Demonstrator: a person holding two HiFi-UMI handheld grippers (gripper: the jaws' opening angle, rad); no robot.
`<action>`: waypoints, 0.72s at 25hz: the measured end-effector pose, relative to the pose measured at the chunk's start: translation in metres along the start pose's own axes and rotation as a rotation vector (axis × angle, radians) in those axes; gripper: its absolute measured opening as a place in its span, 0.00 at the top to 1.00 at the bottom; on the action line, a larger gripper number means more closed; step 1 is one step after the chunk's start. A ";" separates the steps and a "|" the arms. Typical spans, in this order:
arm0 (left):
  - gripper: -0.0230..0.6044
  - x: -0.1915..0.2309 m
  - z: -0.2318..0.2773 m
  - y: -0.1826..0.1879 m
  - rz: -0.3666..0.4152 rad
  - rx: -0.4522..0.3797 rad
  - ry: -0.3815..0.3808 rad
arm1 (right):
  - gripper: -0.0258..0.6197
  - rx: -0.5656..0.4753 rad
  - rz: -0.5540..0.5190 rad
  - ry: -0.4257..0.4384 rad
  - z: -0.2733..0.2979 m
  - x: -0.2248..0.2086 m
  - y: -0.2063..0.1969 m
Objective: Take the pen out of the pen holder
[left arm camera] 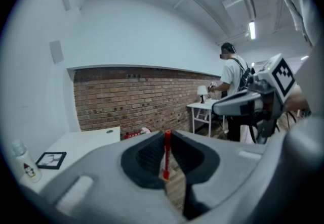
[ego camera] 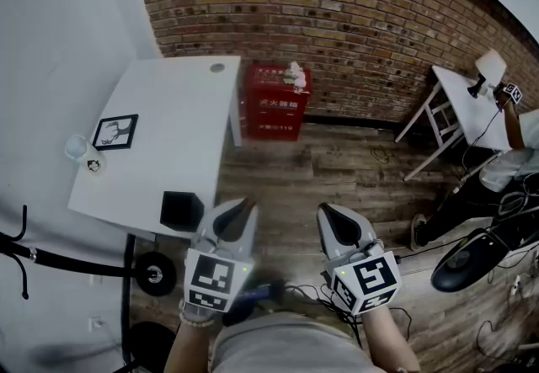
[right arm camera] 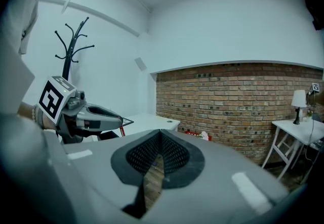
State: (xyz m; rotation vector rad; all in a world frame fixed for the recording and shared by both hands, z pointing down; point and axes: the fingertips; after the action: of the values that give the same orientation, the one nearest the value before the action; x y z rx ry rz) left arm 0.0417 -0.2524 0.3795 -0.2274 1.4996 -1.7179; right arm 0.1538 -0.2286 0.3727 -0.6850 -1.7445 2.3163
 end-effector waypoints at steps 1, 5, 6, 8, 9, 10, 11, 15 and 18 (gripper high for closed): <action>0.91 0.000 0.000 0.000 0.000 0.001 0.001 | 0.96 0.000 0.000 0.000 0.000 0.000 0.000; 0.91 0.002 0.000 -0.001 -0.001 0.004 0.004 | 0.96 0.001 -0.001 0.004 0.001 0.001 0.000; 0.91 0.002 0.000 -0.001 -0.001 0.005 0.005 | 0.95 0.002 -0.002 0.005 0.002 0.000 0.000; 0.91 0.003 0.001 -0.001 -0.003 0.004 0.009 | 0.95 0.003 -0.004 0.007 0.002 0.000 0.001; 0.91 0.003 0.001 -0.001 -0.002 0.005 0.010 | 0.95 0.002 -0.004 0.009 0.002 0.000 0.001; 0.91 0.004 0.000 -0.001 -0.002 0.006 0.012 | 0.96 0.001 -0.003 0.010 0.003 0.001 0.001; 0.91 0.005 0.000 -0.002 -0.002 0.006 0.013 | 0.95 -0.001 -0.003 0.011 0.003 0.001 0.001; 0.91 0.008 0.000 -0.001 -0.005 0.001 0.021 | 0.95 -0.001 -0.006 0.015 0.005 0.002 0.002; 0.91 0.010 0.001 0.000 -0.008 0.001 0.028 | 0.95 0.002 -0.009 0.019 0.006 0.001 0.002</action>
State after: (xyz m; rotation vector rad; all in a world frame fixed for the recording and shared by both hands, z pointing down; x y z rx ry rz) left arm 0.0357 -0.2598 0.3763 -0.2090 1.5202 -1.7345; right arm 0.1503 -0.2338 0.3719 -0.6954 -1.7328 2.2983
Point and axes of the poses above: the fingertips, and each gripper's own axes: z forward along the fingers, x to its left, y out of its top, and after that the axes turned 15 degrees about z, right-handed
